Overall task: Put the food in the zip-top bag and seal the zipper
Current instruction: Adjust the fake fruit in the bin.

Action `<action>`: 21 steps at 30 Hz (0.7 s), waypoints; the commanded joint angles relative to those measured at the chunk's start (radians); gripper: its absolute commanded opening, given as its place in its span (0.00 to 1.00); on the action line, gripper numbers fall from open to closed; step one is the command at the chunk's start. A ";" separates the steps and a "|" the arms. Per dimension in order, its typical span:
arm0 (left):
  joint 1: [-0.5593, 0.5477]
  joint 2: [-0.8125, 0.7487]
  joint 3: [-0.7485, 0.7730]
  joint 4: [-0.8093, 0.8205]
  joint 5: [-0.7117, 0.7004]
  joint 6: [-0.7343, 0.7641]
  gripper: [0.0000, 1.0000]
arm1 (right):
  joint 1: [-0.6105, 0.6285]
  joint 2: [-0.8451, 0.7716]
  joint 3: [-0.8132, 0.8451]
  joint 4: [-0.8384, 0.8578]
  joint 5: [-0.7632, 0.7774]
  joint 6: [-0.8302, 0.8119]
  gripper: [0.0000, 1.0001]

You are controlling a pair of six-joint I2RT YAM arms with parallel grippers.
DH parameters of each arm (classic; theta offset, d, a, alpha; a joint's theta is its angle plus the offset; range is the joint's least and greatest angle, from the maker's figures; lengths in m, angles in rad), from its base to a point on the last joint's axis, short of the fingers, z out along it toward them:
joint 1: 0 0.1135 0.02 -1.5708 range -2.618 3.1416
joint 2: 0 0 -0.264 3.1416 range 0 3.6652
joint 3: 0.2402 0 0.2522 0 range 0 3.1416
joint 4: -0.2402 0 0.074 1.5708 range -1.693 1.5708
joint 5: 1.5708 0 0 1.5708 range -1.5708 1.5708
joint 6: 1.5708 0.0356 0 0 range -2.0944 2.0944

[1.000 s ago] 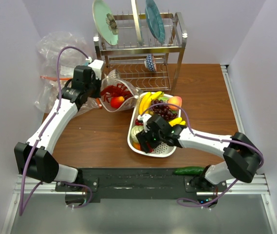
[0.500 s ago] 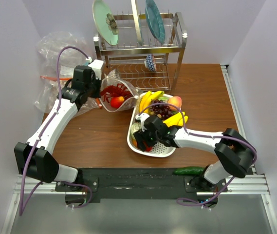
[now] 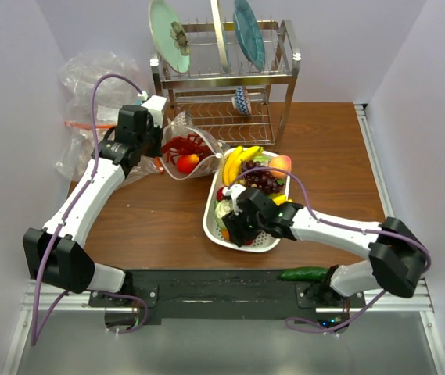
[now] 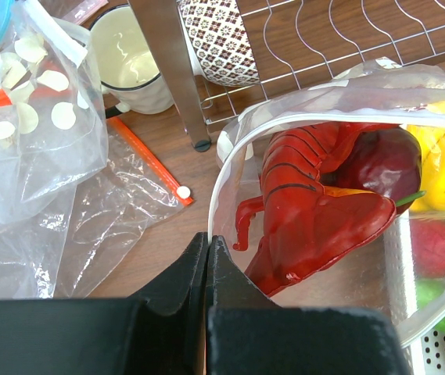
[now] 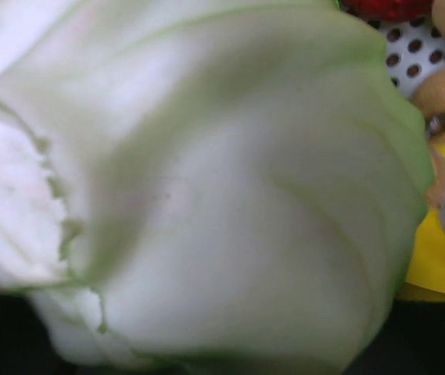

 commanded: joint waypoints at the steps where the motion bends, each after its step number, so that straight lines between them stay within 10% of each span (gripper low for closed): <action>1: 0.010 -0.027 0.018 0.044 0.007 0.016 0.00 | 0.010 -0.068 0.118 -0.214 0.033 -0.010 0.52; 21: 0.010 -0.034 0.018 0.041 0.006 0.014 0.00 | 0.010 0.064 0.370 -0.613 0.135 0.028 0.62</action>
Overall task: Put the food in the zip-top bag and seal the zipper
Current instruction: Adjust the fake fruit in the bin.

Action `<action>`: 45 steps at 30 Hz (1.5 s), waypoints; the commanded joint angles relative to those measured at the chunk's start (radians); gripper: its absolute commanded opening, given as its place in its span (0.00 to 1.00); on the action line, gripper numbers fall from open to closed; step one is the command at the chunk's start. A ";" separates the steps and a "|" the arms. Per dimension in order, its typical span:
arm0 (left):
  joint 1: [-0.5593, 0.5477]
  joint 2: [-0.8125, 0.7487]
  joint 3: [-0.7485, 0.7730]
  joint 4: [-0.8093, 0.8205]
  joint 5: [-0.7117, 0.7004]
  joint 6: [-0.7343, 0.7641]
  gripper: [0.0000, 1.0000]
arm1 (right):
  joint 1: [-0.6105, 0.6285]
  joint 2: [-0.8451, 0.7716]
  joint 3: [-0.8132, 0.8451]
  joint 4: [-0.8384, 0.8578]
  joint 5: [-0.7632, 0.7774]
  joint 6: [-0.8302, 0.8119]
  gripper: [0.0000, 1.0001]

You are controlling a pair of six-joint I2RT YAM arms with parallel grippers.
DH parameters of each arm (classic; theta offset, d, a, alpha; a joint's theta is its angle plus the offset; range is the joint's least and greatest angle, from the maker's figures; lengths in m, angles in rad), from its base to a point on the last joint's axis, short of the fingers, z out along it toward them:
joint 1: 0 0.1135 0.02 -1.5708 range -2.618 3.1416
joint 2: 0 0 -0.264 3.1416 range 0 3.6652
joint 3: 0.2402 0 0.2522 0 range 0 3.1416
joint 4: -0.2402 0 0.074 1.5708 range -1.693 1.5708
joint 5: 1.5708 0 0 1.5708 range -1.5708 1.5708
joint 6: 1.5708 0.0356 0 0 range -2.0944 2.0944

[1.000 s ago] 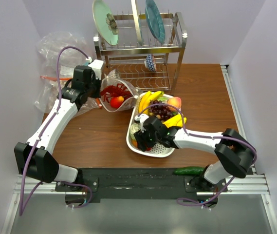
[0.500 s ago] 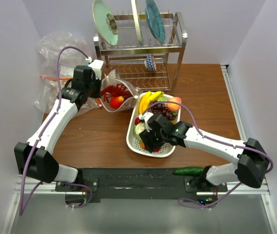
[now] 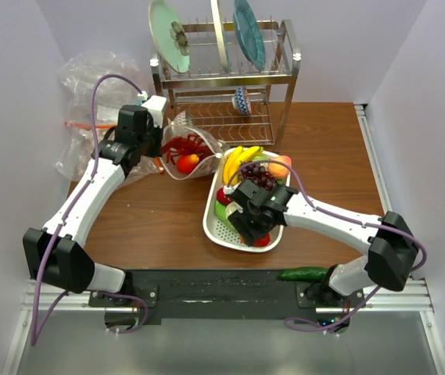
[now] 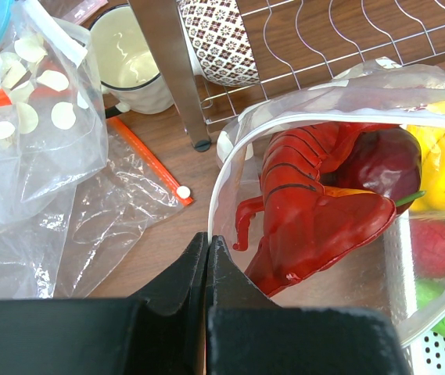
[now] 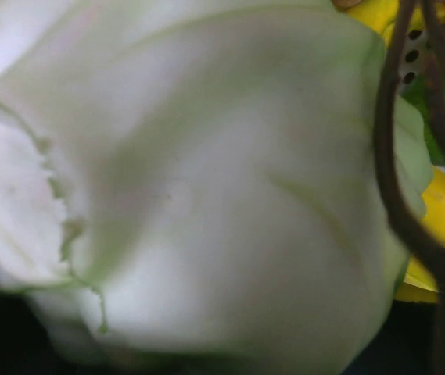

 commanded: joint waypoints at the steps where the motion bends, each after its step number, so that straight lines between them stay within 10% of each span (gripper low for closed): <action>1: 0.010 -0.033 0.018 0.041 0.007 0.014 0.00 | 0.003 -0.007 0.109 -0.097 0.044 0.009 0.61; 23: 0.010 -0.028 0.022 0.043 0.018 0.014 0.00 | 0.003 0.084 0.197 -0.373 0.176 0.046 0.70; 45: 0.010 -0.033 0.019 0.043 0.018 0.015 0.00 | 0.003 -0.184 0.118 0.038 0.043 0.037 0.91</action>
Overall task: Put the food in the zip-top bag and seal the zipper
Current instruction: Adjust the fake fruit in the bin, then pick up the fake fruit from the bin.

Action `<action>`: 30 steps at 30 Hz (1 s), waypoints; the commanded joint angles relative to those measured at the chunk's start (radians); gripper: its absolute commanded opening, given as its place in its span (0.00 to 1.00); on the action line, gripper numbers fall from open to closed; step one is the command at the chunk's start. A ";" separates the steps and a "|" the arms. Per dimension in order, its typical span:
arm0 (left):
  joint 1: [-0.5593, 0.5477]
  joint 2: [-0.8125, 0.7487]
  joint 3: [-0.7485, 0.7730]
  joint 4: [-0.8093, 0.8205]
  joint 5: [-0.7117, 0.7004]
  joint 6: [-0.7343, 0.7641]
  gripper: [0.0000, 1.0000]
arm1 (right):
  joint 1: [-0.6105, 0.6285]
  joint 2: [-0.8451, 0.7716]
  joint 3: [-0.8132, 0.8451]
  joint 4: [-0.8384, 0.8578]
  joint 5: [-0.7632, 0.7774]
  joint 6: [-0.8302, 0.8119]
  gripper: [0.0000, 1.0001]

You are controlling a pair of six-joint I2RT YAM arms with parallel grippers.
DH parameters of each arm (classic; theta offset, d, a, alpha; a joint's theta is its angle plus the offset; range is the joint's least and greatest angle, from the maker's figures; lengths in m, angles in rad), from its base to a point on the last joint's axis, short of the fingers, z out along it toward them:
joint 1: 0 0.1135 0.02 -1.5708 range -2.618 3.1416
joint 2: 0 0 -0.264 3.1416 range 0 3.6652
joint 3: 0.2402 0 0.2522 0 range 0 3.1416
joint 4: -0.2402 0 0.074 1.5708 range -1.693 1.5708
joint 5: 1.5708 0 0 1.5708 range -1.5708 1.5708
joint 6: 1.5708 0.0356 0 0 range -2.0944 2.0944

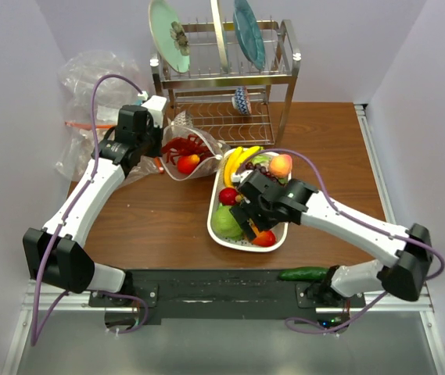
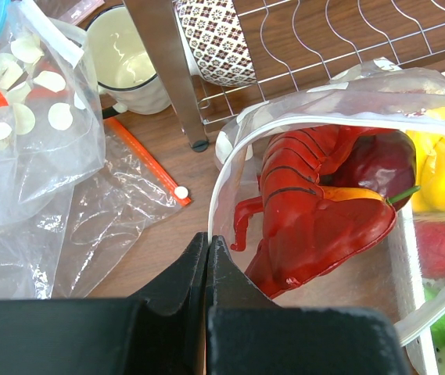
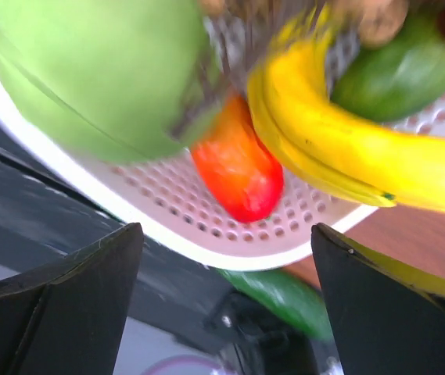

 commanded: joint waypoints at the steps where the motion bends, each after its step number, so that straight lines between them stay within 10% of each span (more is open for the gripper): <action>1: 0.008 -0.034 0.019 0.041 0.008 0.015 0.00 | -0.001 -0.126 -0.009 0.196 -0.082 -0.007 0.91; 10: 0.009 -0.037 0.015 0.044 0.005 0.015 0.00 | -0.002 -0.048 0.062 -0.056 0.065 0.006 0.75; 30: 0.009 -0.040 0.013 0.046 0.013 0.015 0.00 | -0.002 0.012 -0.225 0.261 0.065 0.078 0.70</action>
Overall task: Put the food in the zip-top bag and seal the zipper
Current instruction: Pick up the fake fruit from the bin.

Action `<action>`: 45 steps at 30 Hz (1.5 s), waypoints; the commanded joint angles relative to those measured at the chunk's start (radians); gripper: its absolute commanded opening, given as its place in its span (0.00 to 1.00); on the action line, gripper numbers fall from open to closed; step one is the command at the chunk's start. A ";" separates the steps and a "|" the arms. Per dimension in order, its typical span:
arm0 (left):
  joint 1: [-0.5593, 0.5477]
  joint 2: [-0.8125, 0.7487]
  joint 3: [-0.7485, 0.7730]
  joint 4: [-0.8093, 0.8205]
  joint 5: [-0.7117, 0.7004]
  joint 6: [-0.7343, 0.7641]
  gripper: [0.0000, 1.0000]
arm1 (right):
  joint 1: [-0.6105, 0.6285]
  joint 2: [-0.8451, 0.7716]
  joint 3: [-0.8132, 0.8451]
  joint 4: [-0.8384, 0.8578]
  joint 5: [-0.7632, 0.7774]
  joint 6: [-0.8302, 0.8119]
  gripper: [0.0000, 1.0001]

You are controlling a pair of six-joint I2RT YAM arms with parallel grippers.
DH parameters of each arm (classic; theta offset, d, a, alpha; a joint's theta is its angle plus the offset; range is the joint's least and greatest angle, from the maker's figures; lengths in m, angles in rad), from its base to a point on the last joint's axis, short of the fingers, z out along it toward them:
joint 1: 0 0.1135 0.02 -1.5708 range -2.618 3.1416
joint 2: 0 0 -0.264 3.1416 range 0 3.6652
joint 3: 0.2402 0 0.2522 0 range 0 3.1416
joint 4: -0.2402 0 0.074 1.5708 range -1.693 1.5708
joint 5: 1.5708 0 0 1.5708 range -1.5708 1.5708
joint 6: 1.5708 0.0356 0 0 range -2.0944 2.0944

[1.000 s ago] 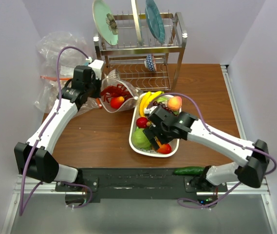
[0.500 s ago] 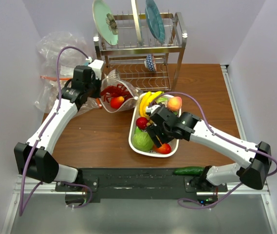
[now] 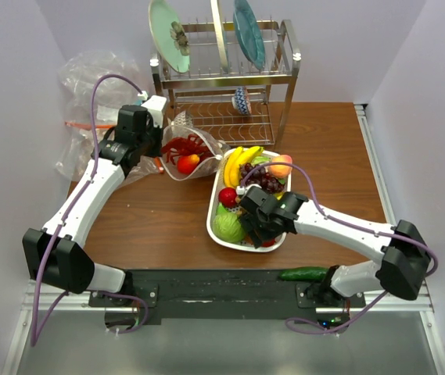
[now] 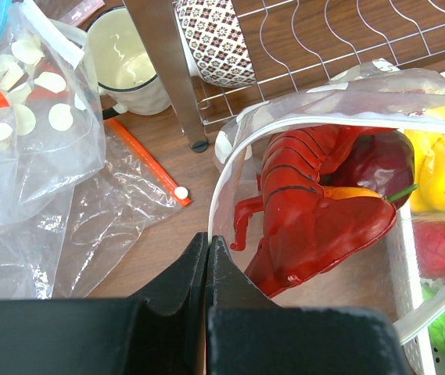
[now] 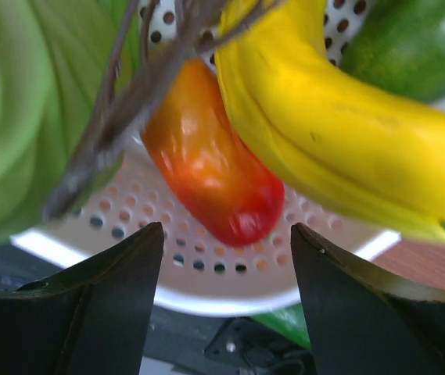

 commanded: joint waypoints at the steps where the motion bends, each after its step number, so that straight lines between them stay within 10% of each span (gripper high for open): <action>1: 0.009 -0.038 0.013 0.046 0.011 0.015 0.00 | -0.002 0.021 -0.023 0.141 0.032 0.013 0.72; 7: 0.009 -0.036 0.013 0.047 0.008 0.015 0.00 | -0.002 0.039 -0.073 0.222 0.032 -0.007 0.89; 19: 0.009 -0.030 0.019 0.044 0.012 0.015 0.00 | -0.001 0.100 -0.167 0.382 -0.068 0.008 0.88; 32: 0.009 -0.030 0.021 0.046 0.011 0.015 0.00 | -0.001 0.093 -0.219 0.443 -0.013 0.017 0.42; 45: 0.009 -0.030 0.026 0.040 0.012 0.015 0.00 | -0.001 0.007 0.143 -0.047 0.075 0.022 0.42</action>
